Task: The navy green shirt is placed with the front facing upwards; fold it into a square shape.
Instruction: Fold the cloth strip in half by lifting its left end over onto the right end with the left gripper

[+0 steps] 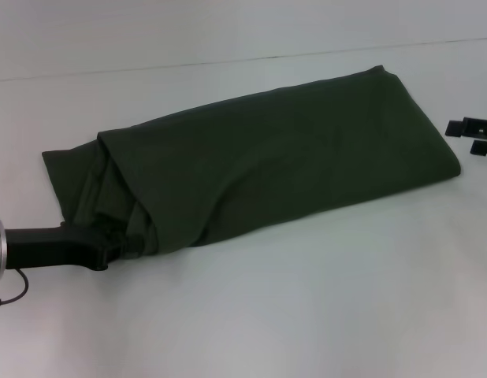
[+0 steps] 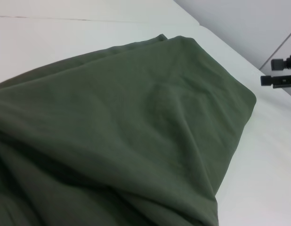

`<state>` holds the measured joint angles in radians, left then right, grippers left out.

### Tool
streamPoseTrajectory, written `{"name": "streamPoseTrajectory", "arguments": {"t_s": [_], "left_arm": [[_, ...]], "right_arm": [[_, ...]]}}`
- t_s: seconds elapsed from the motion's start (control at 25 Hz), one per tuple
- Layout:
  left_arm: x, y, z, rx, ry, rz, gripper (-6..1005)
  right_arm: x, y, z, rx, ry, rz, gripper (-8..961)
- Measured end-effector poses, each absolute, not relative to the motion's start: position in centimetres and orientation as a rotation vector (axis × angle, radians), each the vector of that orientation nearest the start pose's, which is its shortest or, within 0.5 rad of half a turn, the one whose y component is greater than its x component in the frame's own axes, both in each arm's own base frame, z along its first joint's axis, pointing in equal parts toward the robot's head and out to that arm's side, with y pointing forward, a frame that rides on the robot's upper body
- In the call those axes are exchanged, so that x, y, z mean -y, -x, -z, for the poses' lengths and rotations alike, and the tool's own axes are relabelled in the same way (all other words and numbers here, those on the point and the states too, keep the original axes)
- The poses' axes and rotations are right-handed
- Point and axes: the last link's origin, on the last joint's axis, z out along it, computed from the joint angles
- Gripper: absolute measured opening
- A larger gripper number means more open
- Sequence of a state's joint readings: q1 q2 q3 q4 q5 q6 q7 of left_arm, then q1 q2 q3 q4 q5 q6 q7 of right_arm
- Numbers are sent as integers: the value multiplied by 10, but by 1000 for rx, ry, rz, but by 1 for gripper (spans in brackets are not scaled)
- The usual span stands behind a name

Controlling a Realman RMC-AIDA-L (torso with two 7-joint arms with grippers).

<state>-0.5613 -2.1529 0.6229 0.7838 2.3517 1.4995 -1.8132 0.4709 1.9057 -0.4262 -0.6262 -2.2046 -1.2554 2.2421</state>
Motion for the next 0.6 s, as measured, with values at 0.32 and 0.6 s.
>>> {"name": "streamPoseTrajectory", "arguments": {"t_s": [0.32, 0.6], "left_arm": [[-332, 273, 16, 1154, 2680, 362, 29], [-334, 272, 15, 1148, 2675, 367, 33]], "right_arm": [[-341, -380, -104, -1752, 1788, -546, 848], [-344, -380, -99, -1737, 1776, -547, 838]]}}
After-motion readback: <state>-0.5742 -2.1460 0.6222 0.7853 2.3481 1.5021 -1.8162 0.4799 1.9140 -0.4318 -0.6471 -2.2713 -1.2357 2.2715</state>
